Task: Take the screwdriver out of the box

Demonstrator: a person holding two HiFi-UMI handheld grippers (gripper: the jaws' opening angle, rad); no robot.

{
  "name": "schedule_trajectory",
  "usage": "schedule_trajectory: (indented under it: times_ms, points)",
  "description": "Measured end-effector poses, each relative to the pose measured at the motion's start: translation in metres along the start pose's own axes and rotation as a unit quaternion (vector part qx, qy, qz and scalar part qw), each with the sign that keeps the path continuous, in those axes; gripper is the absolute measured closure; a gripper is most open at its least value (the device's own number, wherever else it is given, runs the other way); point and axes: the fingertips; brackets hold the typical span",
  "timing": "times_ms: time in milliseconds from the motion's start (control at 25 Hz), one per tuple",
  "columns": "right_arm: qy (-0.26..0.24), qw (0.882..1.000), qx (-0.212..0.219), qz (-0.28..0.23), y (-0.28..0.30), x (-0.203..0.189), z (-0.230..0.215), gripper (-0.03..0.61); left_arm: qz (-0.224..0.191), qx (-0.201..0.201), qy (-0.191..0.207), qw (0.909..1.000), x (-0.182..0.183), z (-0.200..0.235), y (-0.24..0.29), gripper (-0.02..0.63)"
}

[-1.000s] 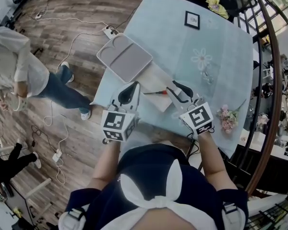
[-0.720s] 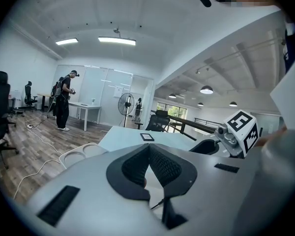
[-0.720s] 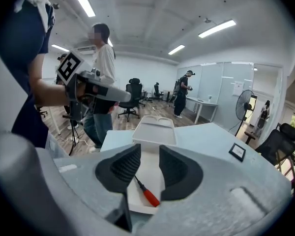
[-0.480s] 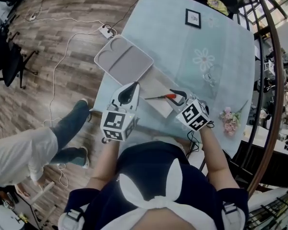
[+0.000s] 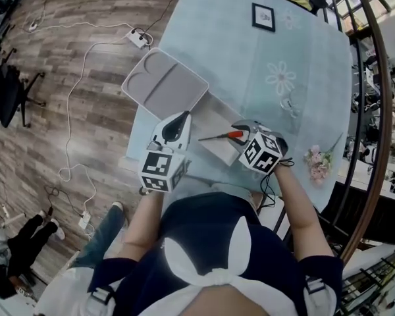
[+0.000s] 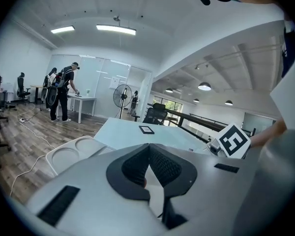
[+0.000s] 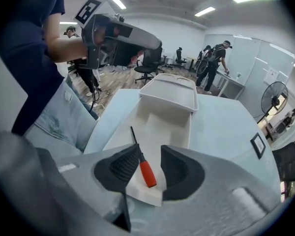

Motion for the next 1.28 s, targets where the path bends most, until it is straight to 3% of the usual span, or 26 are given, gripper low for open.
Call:
schedule_trajectory:
  times_ms: [480,720,1040,1280]
  points:
    - [-0.061,0.989,0.064,0.117,0.052,-0.041,0.004,0.440,0.039,-0.023,-0.005,0.9989,-0.019,0.007,0.040,0.597]
    - [-0.066,0.980,0.101,0.160,0.066,-0.052,0.007,0.440,0.050,-0.030,-0.009,0.9983,-0.025,0.009,0.050,0.597]
    - [-0.092,0.971,0.102,0.196,0.079,-0.059,0.010,0.442,0.062,-0.036,-0.009,0.9974,-0.036,0.008,0.050,0.597]
    - [-0.093,0.968,0.100,0.211,0.084,-0.061,0.010,0.477,0.070,-0.048,-0.004,0.9964,-0.046,0.006,0.048,0.597]
Point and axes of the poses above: the fingertips, and each gripper's own axes: y forward along the fingers, z to its left, x out of its top, and after that the axes turned 6 degrees about x, right-handed
